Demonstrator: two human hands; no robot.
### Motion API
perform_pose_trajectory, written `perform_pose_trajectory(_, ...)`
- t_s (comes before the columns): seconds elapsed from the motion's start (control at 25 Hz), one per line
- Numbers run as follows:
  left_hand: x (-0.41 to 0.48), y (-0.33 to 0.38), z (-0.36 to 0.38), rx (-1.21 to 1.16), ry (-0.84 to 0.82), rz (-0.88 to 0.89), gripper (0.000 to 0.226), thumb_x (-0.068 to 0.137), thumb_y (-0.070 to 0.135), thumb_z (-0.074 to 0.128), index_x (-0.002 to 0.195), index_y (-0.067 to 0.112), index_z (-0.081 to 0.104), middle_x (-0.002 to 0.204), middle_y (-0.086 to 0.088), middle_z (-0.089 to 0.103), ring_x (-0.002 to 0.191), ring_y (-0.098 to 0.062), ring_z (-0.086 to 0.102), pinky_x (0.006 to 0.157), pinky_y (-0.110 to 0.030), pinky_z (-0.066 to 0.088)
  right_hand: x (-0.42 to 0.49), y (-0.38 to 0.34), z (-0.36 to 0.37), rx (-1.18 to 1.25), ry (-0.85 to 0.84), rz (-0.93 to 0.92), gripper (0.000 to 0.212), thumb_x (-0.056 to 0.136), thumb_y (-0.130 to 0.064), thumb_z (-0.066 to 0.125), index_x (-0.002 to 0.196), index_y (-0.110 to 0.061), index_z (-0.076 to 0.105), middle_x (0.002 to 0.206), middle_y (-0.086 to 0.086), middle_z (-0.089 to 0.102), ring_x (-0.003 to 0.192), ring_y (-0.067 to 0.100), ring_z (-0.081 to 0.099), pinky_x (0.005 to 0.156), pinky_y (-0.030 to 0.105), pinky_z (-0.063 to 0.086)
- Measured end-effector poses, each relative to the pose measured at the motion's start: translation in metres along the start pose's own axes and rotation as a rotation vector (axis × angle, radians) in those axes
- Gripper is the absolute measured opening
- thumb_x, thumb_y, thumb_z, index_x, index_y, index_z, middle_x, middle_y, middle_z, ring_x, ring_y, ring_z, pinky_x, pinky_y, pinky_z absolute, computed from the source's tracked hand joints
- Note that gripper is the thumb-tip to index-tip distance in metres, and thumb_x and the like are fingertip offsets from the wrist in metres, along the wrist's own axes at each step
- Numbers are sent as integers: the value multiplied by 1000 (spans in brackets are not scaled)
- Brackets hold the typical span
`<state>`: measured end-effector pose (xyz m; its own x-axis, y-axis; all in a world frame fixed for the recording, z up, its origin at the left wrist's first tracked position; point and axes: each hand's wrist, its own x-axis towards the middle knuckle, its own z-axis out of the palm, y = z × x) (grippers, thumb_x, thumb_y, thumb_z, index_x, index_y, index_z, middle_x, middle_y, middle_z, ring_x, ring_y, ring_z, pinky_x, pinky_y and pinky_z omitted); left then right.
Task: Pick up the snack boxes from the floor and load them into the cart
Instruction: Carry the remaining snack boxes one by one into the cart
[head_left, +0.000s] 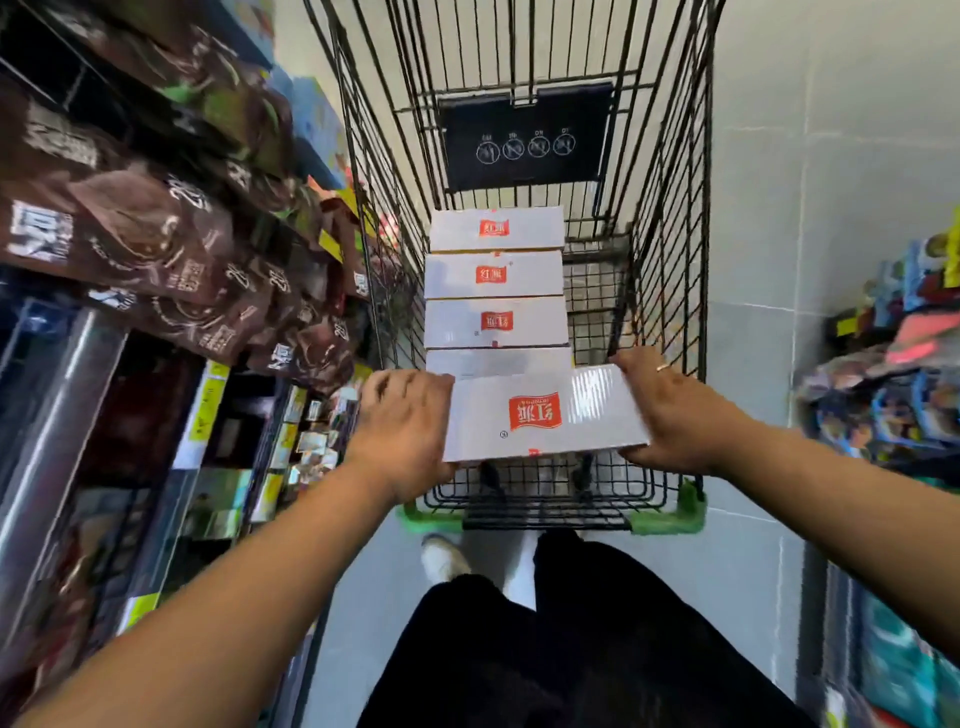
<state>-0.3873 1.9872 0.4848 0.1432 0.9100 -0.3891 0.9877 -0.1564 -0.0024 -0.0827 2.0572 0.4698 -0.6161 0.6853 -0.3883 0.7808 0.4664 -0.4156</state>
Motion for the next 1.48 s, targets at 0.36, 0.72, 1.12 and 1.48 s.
perform_pose_trajectory(0.36, 28, 27, 74, 165, -129, -86, 51, 85, 15, 46, 134, 8, 33, 131, -10, 48, 121, -29, 42, 110, -43, 23, 43, 2, 86, -288, -144, 140, 94, 70, -50, 69, 142, -12, 23, 138, 11, 38, 124, 28, 39, 106, 40, 36)
perform_pose_trajectory(0.72, 34, 23, 131, 287, -212, -206, 54, 85, 14, 40, 138, 5, 30, 128, -12, 46, 118, -30, 43, 110, -42, 25, 76, -8, 139, -305, -198, 138, 94, 74, -36, 75, 144, -8, 19, 145, 18, 25, 126, 32, 38, 102, 41, 39)
perform_pose_trajectory(1.12, 35, 21, 131, 188, -169, -226, 78, 86, 22, 51, 151, 7, 11, 150, -16, 27, 135, -32, 30, 115, -43, 18, 83, -21, 133, -391, -120, 90, 100, 75, -51, 70, 150, -16, 13, 150, 11, 22, 129, 32, 31, 103, 42, 31)
perform_pose_trajectory(1.48, -24, -9, 28, 24, 331, -398, 71, 78, 30, 69, 143, 19, 40, 145, -11, 44, 142, -31, 30, 118, -46, 9, 76, -113, 14, -376, 57, -150, 96, 77, -55, 69, 151, -21, 17, 159, 14, 9, 143, 37, 15, 113, 48, 22)
